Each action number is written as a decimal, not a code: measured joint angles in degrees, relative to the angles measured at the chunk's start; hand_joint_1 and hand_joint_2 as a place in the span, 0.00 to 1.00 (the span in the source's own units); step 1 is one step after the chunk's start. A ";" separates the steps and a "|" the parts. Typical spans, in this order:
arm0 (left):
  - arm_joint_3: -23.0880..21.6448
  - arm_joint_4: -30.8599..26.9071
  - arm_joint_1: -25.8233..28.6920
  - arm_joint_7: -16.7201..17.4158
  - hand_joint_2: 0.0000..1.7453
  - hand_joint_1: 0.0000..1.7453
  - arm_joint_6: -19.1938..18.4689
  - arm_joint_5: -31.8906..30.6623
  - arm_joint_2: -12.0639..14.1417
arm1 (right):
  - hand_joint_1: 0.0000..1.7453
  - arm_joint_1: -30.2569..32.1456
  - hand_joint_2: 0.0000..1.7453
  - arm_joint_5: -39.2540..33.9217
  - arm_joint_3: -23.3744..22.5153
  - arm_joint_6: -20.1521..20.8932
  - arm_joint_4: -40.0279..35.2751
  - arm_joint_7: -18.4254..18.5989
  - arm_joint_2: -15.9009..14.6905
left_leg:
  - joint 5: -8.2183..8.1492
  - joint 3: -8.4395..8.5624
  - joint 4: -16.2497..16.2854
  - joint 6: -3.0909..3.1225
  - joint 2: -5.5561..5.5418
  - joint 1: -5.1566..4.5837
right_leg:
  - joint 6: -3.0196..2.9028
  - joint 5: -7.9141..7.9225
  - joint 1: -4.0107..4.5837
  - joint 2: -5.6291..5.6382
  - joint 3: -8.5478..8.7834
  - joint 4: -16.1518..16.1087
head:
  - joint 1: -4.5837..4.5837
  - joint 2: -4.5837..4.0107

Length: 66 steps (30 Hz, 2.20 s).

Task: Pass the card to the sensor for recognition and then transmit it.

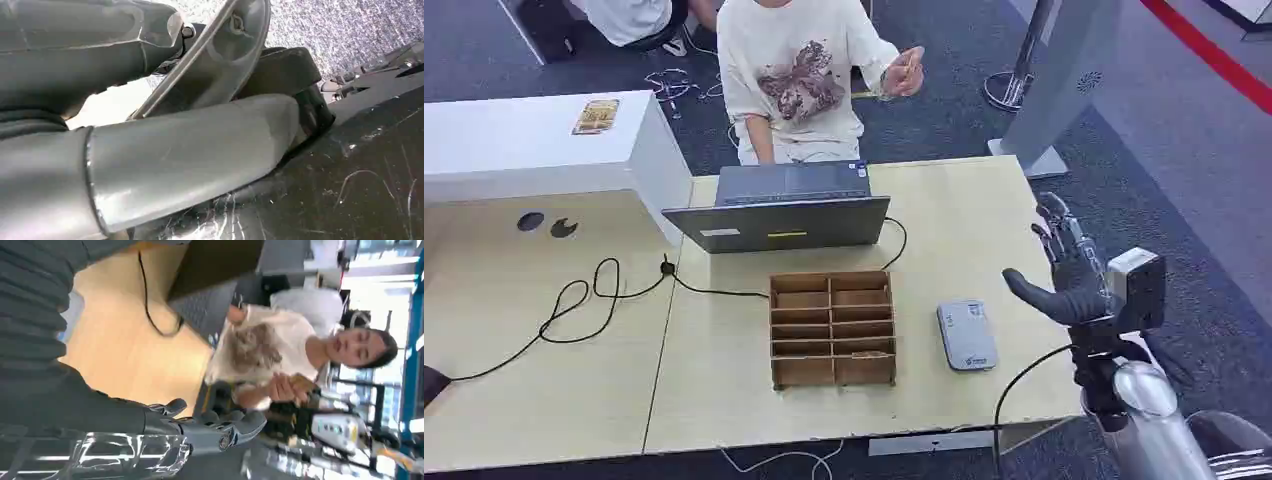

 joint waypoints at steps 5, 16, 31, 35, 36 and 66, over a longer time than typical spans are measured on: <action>0.00 0.00 0.00 0.09 0.00 0.00 0.00 -0.09 -0.02 | 0.00 -3.51 1.00 15.90 2.95 -12.04 -2.32 2.70 0.61 | 0.01 0.01 0.00 -0.01 0.00 0.00 | 0.00 0.00 0.00 -0.01 0.00 0.02 | 0.00 0.00; -1.12 0.00 -0.36 0.85 0.00 0.00 -0.90 -2.75 0.07 | 0.00 -17.77 1.00 49.49 10.37 -25.59 -1.94 15.61 1.86 | 0.10 0.00 0.00 0.00 0.01 0.00 | 0.02 0.06 0.00 0.00 0.01 0.04 | 0.00 0.00; -5.77 0.00 -1.16 1.53 0.00 0.00 -2.47 -6.58 0.68 | 0.00 -43.25 1.00 58.46 16.57 -18.13 20.57 22.01 3.83 | 0.19 -0.01 0.00 -0.01 -0.03 0.01 | -0.01 0.18 0.00 -0.04 0.01 0.05 | 0.02 0.00; -6.78 0.00 -1.37 1.53 0.00 0.00 -2.80 -6.95 0.83 | 0.00 -48.02 1.00 58.44 17.25 -16.43 28.22 22.56 5.18 | 0.19 -0.01 0.00 -0.01 -0.03 0.00 | -0.01 0.18 0.00 -0.04 0.00 0.05 | -0.02 0.00; -6.89 0.00 -1.42 1.53 0.00 0.00 -2.84 -6.97 0.83 | 0.00 -48.98 1.00 58.42 17.47 -16.08 29.80 22.69 5.47 | 0.19 -0.02 0.00 -0.01 -0.03 0.00 | -0.01 0.18 0.00 -0.04 0.00 0.05 | 0.00 -0.02; -7.23 0.00 -1.56 1.55 0.00 0.00 -3.02 -7.21 1.03 | 0.91 -58.75 1.00 58.16 19.50 -13.48 49.48 23.63 9.51 | 0.19 -0.04 0.03 -0.01 -0.10 0.00 | 0.00 0.18 0.00 -0.10 -0.01 0.04 | 0.00 -0.02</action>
